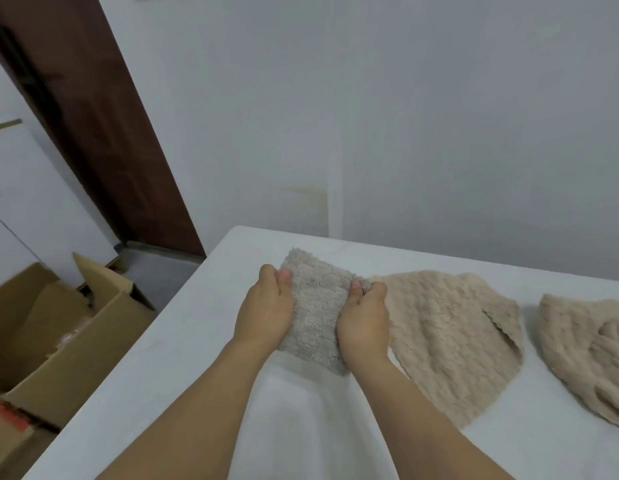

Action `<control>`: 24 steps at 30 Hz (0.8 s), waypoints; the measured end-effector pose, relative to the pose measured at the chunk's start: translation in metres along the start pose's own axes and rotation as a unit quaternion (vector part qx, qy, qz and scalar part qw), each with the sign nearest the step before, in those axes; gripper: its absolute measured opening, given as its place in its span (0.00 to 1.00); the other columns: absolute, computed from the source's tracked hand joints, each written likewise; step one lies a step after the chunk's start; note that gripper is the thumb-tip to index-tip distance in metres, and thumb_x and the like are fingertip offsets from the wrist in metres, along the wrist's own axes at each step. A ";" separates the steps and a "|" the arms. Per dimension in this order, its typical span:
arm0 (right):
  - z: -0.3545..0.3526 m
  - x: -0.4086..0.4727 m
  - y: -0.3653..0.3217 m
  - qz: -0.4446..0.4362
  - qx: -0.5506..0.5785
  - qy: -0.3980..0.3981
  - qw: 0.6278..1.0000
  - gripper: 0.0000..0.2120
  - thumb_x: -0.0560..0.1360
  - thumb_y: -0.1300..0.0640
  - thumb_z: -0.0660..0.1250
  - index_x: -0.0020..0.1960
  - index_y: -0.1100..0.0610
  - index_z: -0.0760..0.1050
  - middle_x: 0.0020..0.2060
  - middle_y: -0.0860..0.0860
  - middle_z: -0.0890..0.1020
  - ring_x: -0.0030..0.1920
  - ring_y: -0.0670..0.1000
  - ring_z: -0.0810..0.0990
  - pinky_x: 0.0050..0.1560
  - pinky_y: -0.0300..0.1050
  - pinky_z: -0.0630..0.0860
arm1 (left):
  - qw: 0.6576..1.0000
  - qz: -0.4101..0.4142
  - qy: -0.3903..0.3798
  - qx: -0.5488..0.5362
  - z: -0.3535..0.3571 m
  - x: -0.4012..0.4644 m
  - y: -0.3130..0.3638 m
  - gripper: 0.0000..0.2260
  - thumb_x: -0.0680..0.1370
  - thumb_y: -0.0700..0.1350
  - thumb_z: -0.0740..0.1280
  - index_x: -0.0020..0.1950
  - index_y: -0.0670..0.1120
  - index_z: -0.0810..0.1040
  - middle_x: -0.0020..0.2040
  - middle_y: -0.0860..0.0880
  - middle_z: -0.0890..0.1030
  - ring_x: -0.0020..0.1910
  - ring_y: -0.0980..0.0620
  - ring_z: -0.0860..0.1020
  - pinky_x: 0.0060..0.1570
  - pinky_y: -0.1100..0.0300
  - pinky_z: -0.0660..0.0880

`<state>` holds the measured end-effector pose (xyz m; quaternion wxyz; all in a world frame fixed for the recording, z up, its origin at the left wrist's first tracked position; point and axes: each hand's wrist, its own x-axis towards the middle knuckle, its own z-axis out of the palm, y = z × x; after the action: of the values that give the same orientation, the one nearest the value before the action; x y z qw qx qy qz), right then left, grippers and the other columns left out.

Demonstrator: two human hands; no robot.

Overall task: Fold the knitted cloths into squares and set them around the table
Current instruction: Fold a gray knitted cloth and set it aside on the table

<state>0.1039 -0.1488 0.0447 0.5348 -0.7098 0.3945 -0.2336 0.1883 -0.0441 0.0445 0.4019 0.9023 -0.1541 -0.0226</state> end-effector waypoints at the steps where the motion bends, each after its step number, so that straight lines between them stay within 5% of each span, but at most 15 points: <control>1: 0.016 0.008 0.000 0.003 0.000 -0.003 1.000 0.12 0.84 0.50 0.50 0.53 0.58 0.64 0.38 0.50 0.76 0.34 0.45 0.72 0.29 0.40 0.63 | 1.000 0.003 -0.001 0.020 -0.002 0.014 -0.010 0.15 0.85 0.55 0.50 0.49 0.45 0.66 0.41 0.48 0.76 0.40 0.48 0.75 0.38 0.52 0.68; 7: 0.121 0.062 -0.007 -0.007 -0.017 -0.030 0.999 0.11 0.84 0.51 0.50 0.54 0.57 0.64 0.37 0.46 0.73 0.35 0.43 0.72 0.30 0.38 0.64 | 0.998 -0.013 -0.002 0.065 -0.019 0.112 -0.074 0.14 0.85 0.54 0.50 0.51 0.45 0.67 0.42 0.46 0.77 0.41 0.45 0.76 0.41 0.52 0.70; 12: 0.196 0.104 -0.008 -0.042 -0.077 -0.042 0.995 0.10 0.83 0.49 0.50 0.53 0.55 0.64 0.38 0.47 0.73 0.40 0.52 0.74 0.39 0.47 0.68 | 0.995 -0.033 0.008 0.092 -0.022 0.181 -0.119 0.14 0.85 0.53 0.51 0.53 0.43 0.66 0.44 0.45 0.74 0.44 0.43 0.72 0.44 0.51 0.68; 24: 0.269 0.177 0.003 -0.150 -0.327 -0.023 0.933 0.16 0.83 0.47 0.49 0.56 0.57 0.69 0.41 0.53 0.77 0.43 0.55 0.68 0.46 0.47 0.57 | 0.986 -0.057 0.019 0.158 -0.009 0.262 -0.167 0.14 0.85 0.52 0.48 0.53 0.43 0.65 0.50 0.40 0.80 0.48 0.38 0.76 0.43 0.51 0.65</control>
<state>0.4086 -0.1378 -0.0603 0.2408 -0.9016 0.3252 -0.1526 0.4828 -0.0105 -0.0498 0.2552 0.9621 -0.0965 -0.0032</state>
